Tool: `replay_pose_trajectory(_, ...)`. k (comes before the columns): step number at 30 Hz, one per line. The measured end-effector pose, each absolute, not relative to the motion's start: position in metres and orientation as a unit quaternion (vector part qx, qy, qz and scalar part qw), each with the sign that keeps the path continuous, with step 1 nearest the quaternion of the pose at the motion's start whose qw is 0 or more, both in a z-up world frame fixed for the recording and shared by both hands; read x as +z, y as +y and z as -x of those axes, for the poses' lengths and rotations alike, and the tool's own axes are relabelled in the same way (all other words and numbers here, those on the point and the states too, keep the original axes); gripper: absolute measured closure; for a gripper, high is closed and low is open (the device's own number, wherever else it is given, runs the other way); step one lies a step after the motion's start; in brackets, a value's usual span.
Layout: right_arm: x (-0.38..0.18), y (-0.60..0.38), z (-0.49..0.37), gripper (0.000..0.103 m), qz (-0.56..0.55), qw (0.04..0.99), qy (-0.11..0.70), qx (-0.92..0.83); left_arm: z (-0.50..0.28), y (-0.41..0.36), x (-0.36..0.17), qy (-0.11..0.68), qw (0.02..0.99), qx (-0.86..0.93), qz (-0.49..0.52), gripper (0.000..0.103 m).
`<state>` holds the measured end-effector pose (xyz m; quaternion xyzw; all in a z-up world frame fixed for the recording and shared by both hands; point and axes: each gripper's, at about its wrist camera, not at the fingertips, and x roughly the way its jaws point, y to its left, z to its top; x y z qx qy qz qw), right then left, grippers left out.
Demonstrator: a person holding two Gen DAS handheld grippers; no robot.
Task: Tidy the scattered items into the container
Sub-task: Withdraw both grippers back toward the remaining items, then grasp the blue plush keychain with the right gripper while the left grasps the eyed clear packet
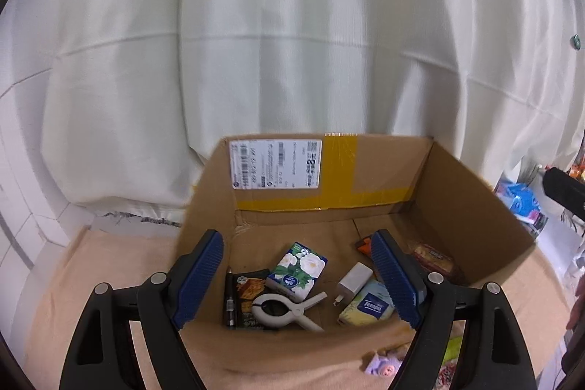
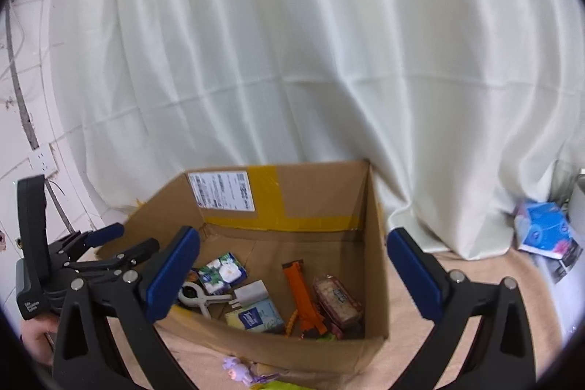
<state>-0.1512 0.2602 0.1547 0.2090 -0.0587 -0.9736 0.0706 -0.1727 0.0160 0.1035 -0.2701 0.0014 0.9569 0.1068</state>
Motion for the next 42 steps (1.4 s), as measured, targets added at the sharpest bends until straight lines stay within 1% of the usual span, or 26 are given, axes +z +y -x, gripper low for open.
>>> replay_pose_trajectory(6, 0.172, 0.246, 0.107, 0.0, -0.181, 0.087, -0.048, -0.978, 0.128, -0.005, 0.109, -0.004, 0.098, 0.961, 0.259, 0.019)
replay_pose_trajectory(11, 0.165, 0.228, 0.082, 0.0, -0.199, 0.087, -0.014, -0.976, 0.094, -0.018, 0.093, -0.015, 0.101, 0.959, 0.266, 0.019)
replay_pose_trajectory(14, 0.149, 0.219, 0.07, 0.0, -0.213, 0.091, 0.007, -0.973, 0.08, -0.021, 0.079, -0.012, 0.101, 0.957, 0.272, 0.019)
replay_pose_trajectory(20, 0.111, 0.214, 0.051, 0.0, -0.227, 0.101, -0.006, -0.969, 0.064, -0.024, 0.044, -0.01, 0.106, 0.951, 0.289, 0.019)
replay_pose_trajectory(23, 0.086, 0.205, 0.047, 0.0, -0.24, 0.112, 0.004, -0.964, 0.06, -0.025, 0.022, -0.013, 0.108, 0.949, 0.296, 0.019)
replay_pose_trajectory(29, 0.032, 0.189, 0.051, 0.0, -0.286, 0.115, 0.029, -0.951, 0.066, -0.017, -0.02, -0.009, 0.113, 0.935, 0.335, 0.019)
replay_pose_trajectory(32, 0.007, 0.185, 0.053, 0.0, -0.311, 0.125, 0.028, -0.942, 0.065, -0.015, -0.041, -0.008, 0.116, 0.929, 0.351, 0.019)
replay_pose_trajectory(36, -0.013, 0.18, 0.05, 0.0, -0.327, 0.142, 0.036, -0.934, 0.064, -0.013, -0.057, -0.003, 0.11, 0.925, 0.364, 0.019)
replay_pose_trajectory(37, -0.017, 0.179, 0.05, 0.001, -0.328, 0.144, 0.038, -0.933, 0.064, -0.013, -0.06, -0.003, 0.112, 0.924, 0.366, 0.019)
replay_pose_trajectory(41, -0.033, 0.175, 0.052, 0.015, -0.341, 0.155, 0.043, -0.926, 0.061, -0.017, -0.063, -0.006, 0.113, 0.924, 0.365, 0.019)
replay_pose_trajectory(42, -0.035, 0.175, 0.053, 0.017, -0.344, 0.157, 0.042, -0.925, 0.061, -0.017, -0.063, -0.008, 0.113, 0.925, 0.364, 0.019)
